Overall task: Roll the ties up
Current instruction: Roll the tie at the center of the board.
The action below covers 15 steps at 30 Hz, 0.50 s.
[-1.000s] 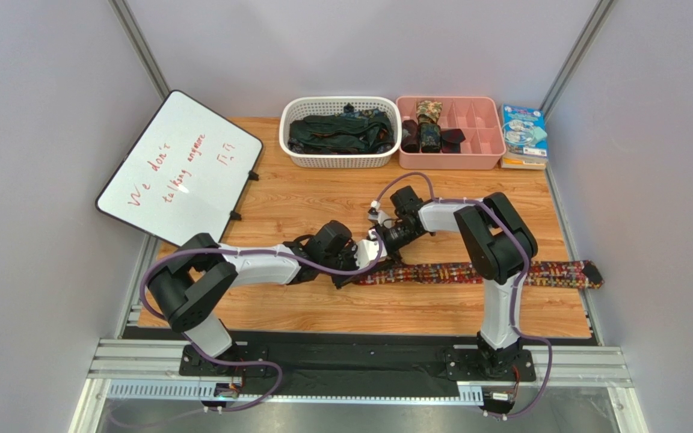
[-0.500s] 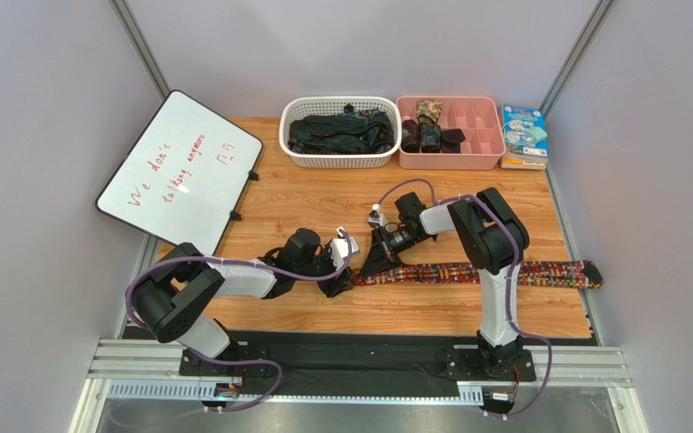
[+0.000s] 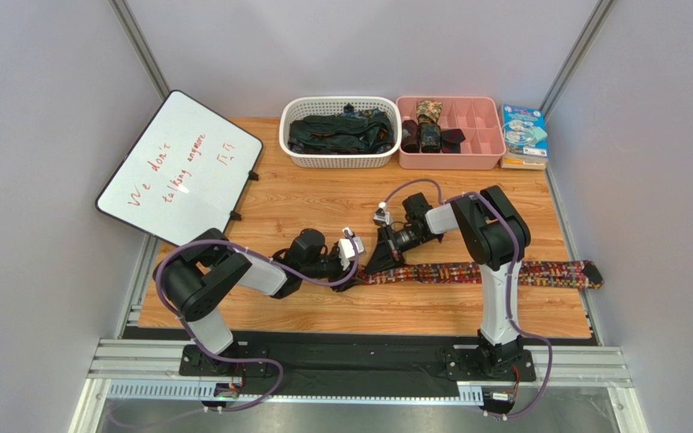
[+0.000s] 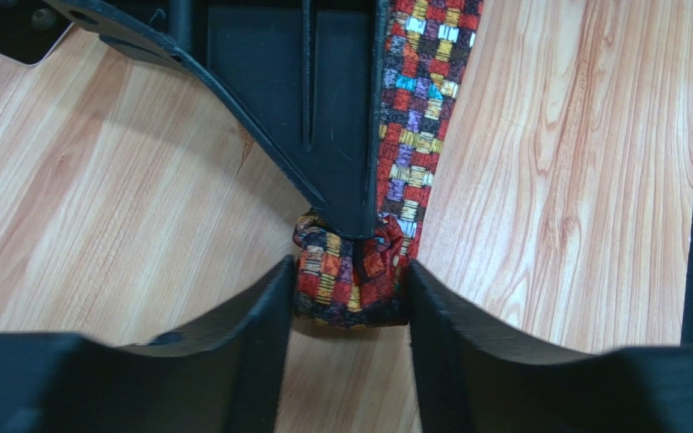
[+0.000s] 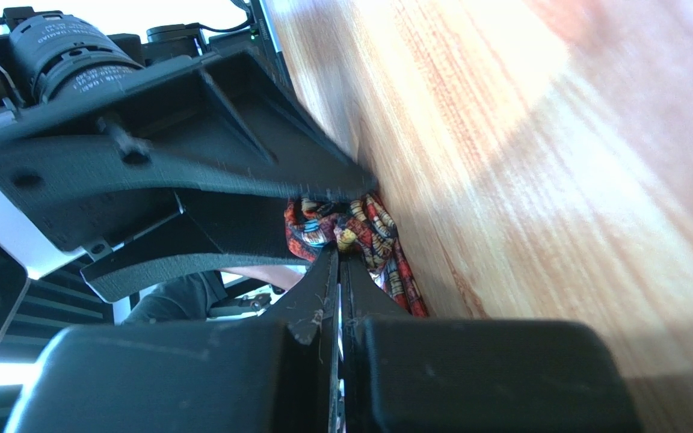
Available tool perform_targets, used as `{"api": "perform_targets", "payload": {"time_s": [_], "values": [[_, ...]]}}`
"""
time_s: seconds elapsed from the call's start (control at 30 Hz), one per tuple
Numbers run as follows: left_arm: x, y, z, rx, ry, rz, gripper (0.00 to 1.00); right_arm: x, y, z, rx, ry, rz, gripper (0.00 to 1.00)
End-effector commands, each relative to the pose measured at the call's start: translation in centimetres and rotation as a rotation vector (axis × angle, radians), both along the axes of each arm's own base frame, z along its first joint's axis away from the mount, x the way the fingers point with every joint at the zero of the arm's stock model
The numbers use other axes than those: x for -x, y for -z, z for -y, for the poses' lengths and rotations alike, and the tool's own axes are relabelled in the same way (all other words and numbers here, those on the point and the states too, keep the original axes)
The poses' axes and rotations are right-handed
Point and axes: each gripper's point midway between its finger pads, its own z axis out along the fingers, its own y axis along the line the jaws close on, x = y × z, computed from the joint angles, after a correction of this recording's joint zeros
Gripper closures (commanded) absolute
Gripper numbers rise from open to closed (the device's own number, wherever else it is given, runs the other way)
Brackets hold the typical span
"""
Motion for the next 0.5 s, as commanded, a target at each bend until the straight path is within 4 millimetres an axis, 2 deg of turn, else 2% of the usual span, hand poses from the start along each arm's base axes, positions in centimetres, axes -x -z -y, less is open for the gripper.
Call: {"api": "perform_targets", "payload": {"time_s": [0.0, 0.1, 0.27, 0.3, 0.37, 0.4, 0.47], "values": [[0.6, -0.2, 1.0, -0.026, 0.117, 0.095, 0.61, 1.5, 5.4, 2.3, 0.237, 0.051, -0.109, 1.0], [1.0, 0.3, 0.6, -0.124, 0.146, 0.096, 0.75, 1.0, 4.6, 2.1, 0.227, 0.052, -0.075, 1.0], [1.5, 0.3, -0.1, -0.259, 0.193, 0.083, 0.87, 0.0, 2.8, 1.9, 0.223, 0.036, 0.006, 0.99], [1.5, 0.3, -0.2, -0.275, 0.195, 0.081, 0.89, -0.6, 2.4, 1.8, 0.243, 0.031, 0.039, 0.91], [1.5, 0.3, -0.5, -0.315, 0.197, 0.065, 0.91, -0.1, 1.7, 2.4, 0.269, 0.001, 0.028, 0.86], [1.3, 0.4, -0.7, -0.333, 0.192, 0.067, 0.92, -0.4, 1.4, 2.8, 0.289, 0.004, 0.043, 0.8], [1.5, 0.6, -0.9, -0.369, 0.196, 0.055, 0.93, -0.9, -0.3, 3.5, 0.286, 0.021, 0.078, 0.73]]}}
